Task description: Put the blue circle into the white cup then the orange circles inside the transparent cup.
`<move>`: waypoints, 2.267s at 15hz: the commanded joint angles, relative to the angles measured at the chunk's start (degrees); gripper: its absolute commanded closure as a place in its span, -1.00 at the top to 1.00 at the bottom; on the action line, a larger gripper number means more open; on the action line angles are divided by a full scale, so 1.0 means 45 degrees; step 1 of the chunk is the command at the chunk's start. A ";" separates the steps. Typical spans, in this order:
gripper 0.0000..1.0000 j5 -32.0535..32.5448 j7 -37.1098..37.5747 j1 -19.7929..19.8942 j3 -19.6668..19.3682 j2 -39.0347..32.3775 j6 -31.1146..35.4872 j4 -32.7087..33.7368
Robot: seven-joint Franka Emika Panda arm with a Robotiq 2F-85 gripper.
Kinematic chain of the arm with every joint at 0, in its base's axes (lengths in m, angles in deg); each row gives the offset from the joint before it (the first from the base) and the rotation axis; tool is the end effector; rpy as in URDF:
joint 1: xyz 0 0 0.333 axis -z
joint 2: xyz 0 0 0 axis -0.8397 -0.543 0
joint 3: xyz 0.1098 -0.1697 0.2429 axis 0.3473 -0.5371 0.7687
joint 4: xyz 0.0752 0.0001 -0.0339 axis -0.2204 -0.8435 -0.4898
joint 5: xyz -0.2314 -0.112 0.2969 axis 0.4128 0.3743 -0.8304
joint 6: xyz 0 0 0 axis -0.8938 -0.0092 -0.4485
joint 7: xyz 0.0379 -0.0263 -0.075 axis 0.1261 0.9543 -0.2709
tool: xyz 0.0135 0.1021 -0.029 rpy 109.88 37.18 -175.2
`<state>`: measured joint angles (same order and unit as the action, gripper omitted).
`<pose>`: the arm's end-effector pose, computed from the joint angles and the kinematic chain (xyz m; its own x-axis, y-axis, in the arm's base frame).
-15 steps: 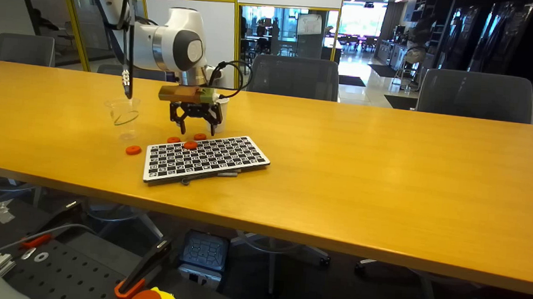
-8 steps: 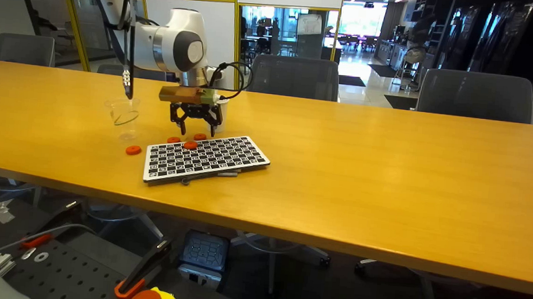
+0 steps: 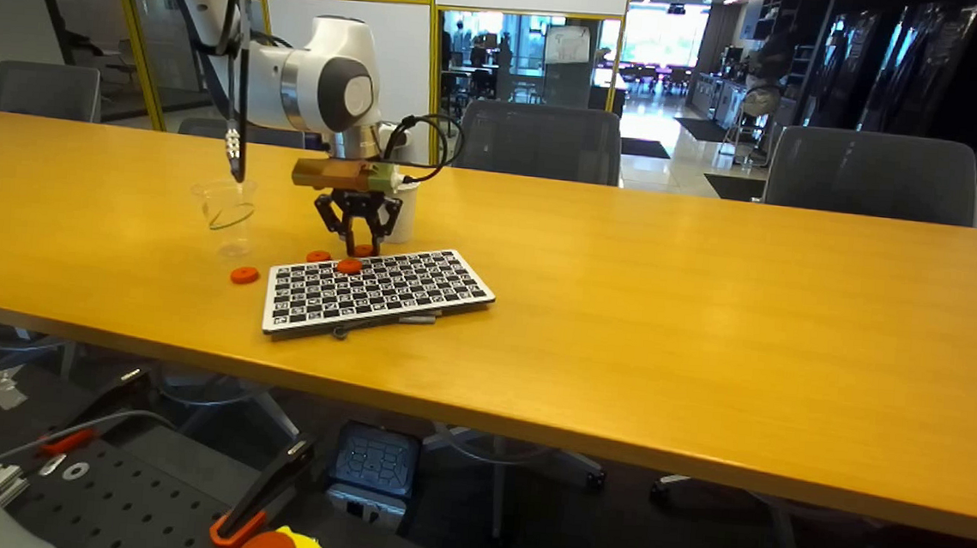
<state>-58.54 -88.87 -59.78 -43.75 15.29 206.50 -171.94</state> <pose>0.5571 0.0920 0.1959 0.9099 0.4040 0.0938 0.4034 -0.9146 0.0266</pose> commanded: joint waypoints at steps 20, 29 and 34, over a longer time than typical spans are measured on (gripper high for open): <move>-0.51 0.0323 -0.1119 -0.1114 0.1234 0.4426 -0.1210 -0.2301; -0.51 0.1488 0.0178 -0.2657 0.1920 0.5533 -0.2128 -0.2527; -0.51 0.1426 0.0246 -0.3119 0.2338 0.5492 -0.2210 -0.2574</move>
<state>-52.74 -88.86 -73.00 -33.92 38.13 197.28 -182.55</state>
